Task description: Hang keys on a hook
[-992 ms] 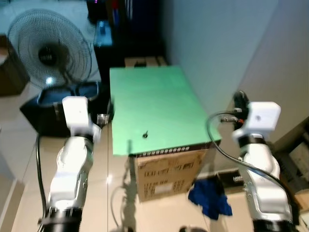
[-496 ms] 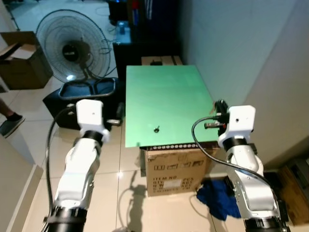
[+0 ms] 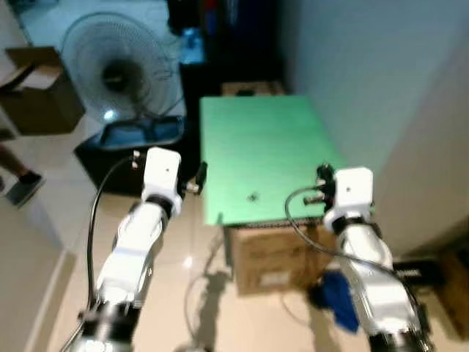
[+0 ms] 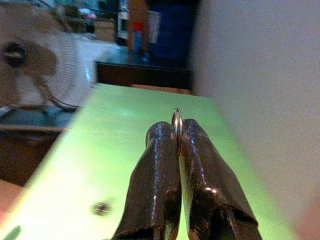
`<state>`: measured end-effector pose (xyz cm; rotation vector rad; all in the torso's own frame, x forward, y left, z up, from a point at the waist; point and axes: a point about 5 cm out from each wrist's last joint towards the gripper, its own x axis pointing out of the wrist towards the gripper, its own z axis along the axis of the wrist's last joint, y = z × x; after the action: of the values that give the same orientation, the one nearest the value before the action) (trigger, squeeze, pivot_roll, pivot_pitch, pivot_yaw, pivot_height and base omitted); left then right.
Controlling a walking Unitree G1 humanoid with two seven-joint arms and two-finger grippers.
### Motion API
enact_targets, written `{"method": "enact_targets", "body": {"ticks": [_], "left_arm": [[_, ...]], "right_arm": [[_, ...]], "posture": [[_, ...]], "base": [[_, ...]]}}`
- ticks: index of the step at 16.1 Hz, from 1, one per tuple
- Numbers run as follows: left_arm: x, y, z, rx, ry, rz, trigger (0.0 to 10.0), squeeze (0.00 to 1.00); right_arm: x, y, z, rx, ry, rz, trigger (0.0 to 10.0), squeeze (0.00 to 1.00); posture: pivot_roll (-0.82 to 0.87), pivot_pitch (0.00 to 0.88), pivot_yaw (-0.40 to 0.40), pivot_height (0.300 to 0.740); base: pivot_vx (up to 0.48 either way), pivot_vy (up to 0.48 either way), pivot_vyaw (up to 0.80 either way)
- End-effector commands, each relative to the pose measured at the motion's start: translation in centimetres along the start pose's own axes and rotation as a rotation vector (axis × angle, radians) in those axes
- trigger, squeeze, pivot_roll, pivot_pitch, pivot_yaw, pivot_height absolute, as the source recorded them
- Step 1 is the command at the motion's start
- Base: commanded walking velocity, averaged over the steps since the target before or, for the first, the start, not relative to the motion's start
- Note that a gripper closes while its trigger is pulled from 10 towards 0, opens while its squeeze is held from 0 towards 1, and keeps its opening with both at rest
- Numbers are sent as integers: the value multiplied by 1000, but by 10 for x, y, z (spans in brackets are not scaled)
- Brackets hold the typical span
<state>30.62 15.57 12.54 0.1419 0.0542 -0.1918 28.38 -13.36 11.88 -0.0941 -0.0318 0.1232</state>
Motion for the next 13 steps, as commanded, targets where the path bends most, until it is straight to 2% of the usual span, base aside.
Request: {"method": "enact_targets", "body": {"ticks": [1, 4, 13], "left_arm": [[6, -7, 8, 15, -26, -34, 10000, 0], [11, -9, 14, 2, -47, -29, 10000, 0], [13, -21, 7, 53, -26, -67, 10000, 0]], "right_arm": [[0, -4, -2, -28, 8, -3, 0, 0], [3, 0, -5, 1, 21, 16, 0, 12], [6, -1, -2, -6, 1, 21, 0, 0]], "posture": [[-85, 0, 44, 740], [-69, 0, 36, 740], [-71, 0, 46, 740]], "base": [[0, 465, 0], [0, 465, 0], [0, 466, 0]]}}
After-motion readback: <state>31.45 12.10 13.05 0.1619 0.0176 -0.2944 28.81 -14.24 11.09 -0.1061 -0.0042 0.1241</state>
